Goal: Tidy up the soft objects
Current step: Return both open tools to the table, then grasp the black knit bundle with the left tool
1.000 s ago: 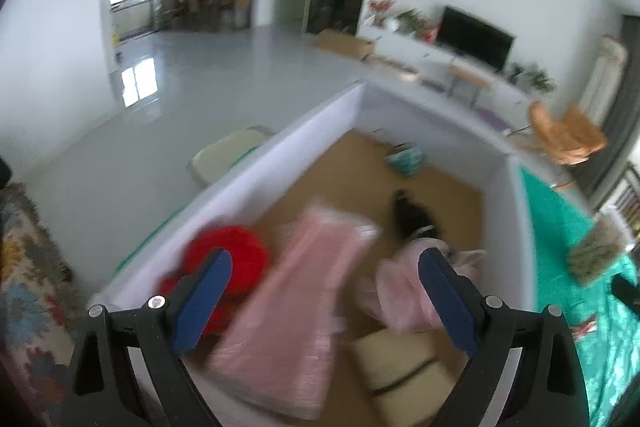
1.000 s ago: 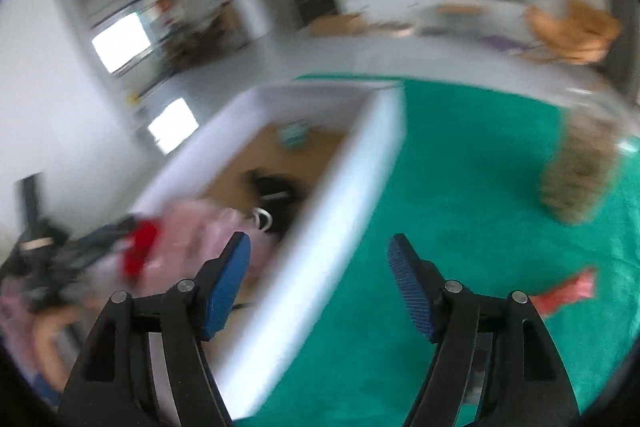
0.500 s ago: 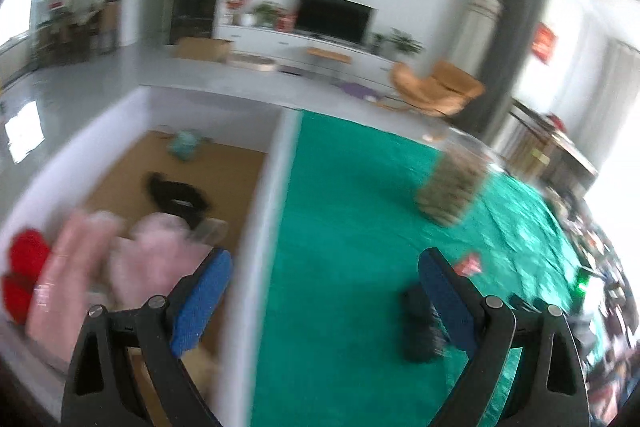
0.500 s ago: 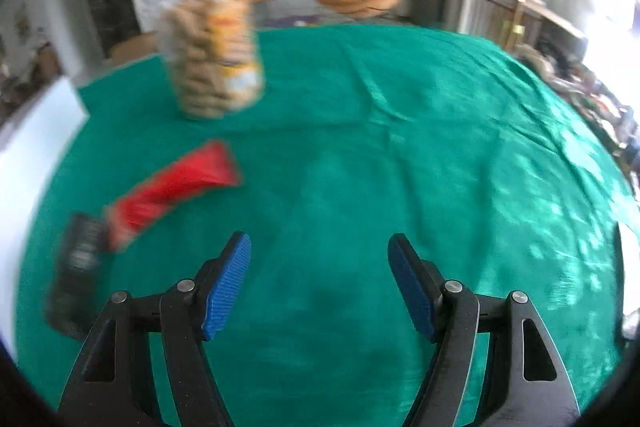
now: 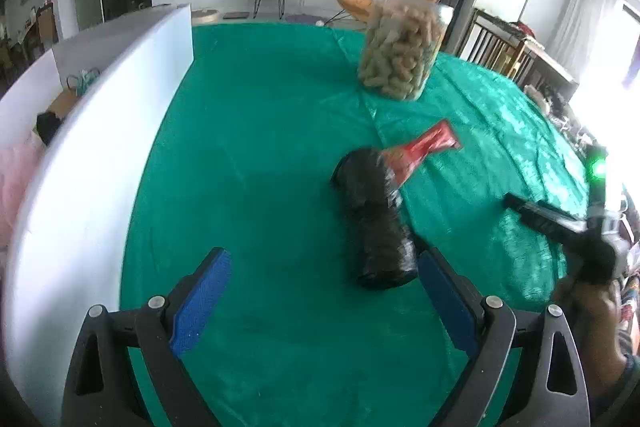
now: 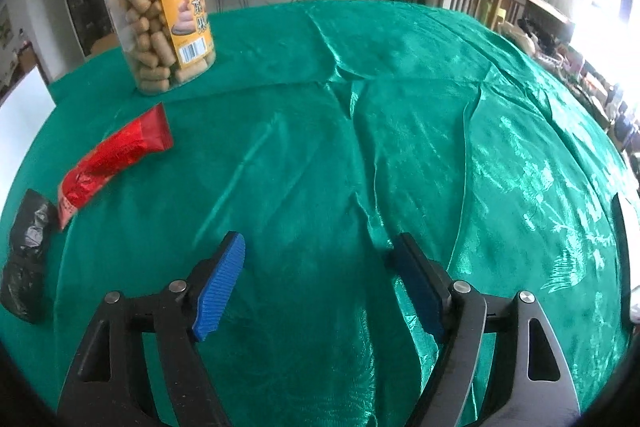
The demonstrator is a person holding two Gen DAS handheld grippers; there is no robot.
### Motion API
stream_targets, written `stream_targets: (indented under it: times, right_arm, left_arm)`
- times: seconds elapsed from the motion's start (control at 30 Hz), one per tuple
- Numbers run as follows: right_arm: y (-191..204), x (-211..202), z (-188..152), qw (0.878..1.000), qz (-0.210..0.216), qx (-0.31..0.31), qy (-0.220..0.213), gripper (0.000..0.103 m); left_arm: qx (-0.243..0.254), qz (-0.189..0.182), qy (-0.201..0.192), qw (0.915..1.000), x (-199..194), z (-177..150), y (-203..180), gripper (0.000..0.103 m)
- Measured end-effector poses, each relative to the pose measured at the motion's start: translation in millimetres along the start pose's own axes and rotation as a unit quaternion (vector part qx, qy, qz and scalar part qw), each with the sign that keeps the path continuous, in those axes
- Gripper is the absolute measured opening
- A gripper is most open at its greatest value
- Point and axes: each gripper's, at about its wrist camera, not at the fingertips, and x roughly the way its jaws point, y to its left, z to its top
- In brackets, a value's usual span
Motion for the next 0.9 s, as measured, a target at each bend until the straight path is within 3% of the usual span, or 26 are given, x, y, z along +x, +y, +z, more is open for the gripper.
stream_targets:
  times: [0.57, 0.73, 0.9]
  right_arm:
    - [0, 0, -1, 1.0, -0.001, 0.002, 0.001, 0.08]
    - [0, 0, -1, 1.0, -0.001, 0.002, 0.001, 0.08]
    - [0, 0, -1, 1.0, -0.001, 0.002, 0.001, 0.08]
  left_arm:
    - [0.009, -0.008, 0.026, 0.9996, 27, -11, -4, 0.094]
    - [-0.01, -0.022, 0.038, 0.999, 32, -7, 2, 0.094]
    - [-0.013, -0.052, 0.022, 0.9984, 25, -5, 2, 0.094]
